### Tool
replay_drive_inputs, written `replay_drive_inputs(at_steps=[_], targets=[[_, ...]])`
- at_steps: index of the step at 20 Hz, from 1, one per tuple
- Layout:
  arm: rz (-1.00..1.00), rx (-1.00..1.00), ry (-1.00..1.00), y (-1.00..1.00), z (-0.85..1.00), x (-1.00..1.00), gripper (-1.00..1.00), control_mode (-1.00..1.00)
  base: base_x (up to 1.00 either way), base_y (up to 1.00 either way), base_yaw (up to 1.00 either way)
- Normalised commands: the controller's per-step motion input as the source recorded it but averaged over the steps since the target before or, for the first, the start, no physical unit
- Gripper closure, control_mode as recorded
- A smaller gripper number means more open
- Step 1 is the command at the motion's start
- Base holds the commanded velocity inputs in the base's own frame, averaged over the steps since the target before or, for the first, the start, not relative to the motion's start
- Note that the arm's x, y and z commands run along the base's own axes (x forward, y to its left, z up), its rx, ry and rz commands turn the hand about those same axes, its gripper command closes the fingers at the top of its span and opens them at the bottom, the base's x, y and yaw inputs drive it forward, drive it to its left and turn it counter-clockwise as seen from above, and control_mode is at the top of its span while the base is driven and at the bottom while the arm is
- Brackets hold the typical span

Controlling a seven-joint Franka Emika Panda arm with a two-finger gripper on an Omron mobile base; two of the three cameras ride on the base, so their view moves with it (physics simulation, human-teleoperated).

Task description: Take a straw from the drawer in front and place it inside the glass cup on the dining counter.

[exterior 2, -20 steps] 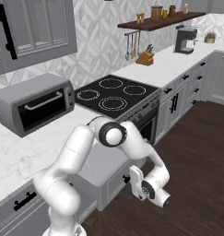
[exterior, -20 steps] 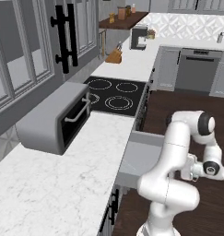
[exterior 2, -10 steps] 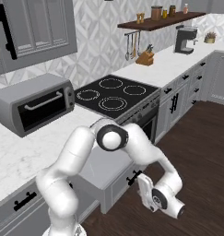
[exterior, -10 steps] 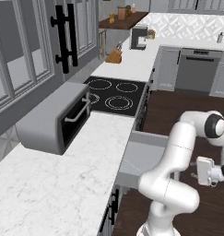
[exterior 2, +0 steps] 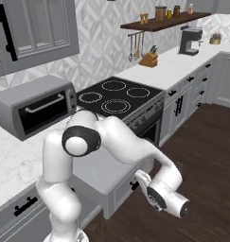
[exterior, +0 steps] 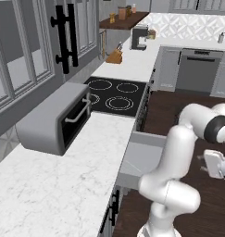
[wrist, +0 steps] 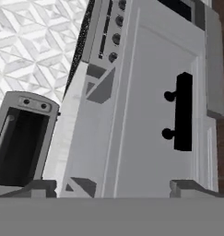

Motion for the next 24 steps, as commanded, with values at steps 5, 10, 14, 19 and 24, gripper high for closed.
replay_drive_inputs(at_steps=[5,10,14,19,24], targets=[[-0.03,-0.3,0.04,0.66,1.0,0.01,-1.0,-1.0,0.0,0.0,0.0],[0.0,-0.29,0.26,0.8,0.87,0.25,-1.0,-1.0,0.0,0.0,0.0],[0.0,-0.27,0.47,0.77,0.23,0.58,-1.0,-1.0,0.0,0.0,0.0],[0.0,-0.23,0.51,0.66,-0.06,0.56,-1.0,-1.0,0.0,0.0,0.0],[0.0,-0.13,0.36,0.19,-0.24,0.55,-1.0,-1.0,0.0,0.0,0.0]])
